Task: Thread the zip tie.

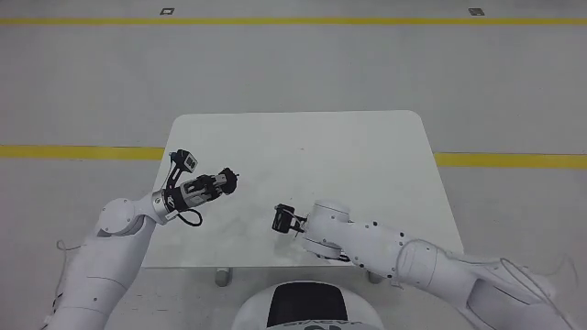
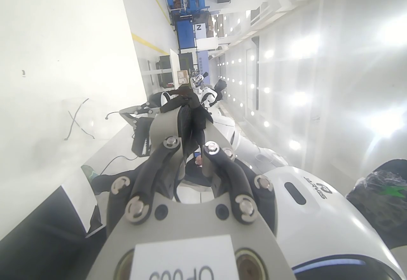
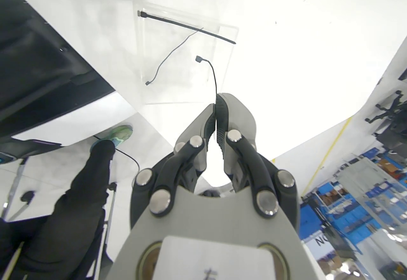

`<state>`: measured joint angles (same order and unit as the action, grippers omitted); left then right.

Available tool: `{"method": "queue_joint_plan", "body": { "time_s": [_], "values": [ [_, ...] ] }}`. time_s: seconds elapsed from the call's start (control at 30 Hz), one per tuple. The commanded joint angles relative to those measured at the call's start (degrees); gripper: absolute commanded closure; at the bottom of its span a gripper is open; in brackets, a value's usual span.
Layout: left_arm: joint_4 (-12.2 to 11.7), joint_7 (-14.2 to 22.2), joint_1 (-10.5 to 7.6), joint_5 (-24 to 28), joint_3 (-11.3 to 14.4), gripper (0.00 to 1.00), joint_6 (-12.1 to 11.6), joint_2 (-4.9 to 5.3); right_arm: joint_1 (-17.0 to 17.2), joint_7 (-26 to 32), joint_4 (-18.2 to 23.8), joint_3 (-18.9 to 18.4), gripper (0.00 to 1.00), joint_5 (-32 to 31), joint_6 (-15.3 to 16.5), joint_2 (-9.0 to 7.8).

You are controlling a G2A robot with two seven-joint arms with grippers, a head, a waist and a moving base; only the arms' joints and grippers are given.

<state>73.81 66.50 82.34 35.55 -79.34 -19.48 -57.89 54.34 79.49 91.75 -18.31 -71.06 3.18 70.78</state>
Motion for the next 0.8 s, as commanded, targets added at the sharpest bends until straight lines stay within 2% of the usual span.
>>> {"method": "queue_joint_plan", "body": {
  "time_s": [0.0, 0.2, 0.37, 0.77],
  "values": [
    [0.00, 0.00, 0.00, 0.00, 0.00, 1.00, 0.00, 0.00, 2.64, -2.39, 3.08, -3.70, 1.00, 0.04, -0.74, -2.09],
    [0.00, 0.00, 0.00, 0.00, 0.00, 1.00, 0.00, 0.00, 12.35, -14.88, 7.72, -15.31, 1.00, 0.91, 0.92, -7.80],
    [0.00, 0.00, 0.00, 0.00, 0.00, 1.00, 0.00, 0.00, 18.52, -22.37, 9.60, -22.44, 1.00, 2.19, 3.83, -10.54],
    [0.00, 0.00, 0.00, 0.00, 0.00, 1.00, 0.00, 0.00, 18.71, -23.47, 9.63, -22.61, 1.00, 2.38, 3.66, -10.51]
  ]
}}
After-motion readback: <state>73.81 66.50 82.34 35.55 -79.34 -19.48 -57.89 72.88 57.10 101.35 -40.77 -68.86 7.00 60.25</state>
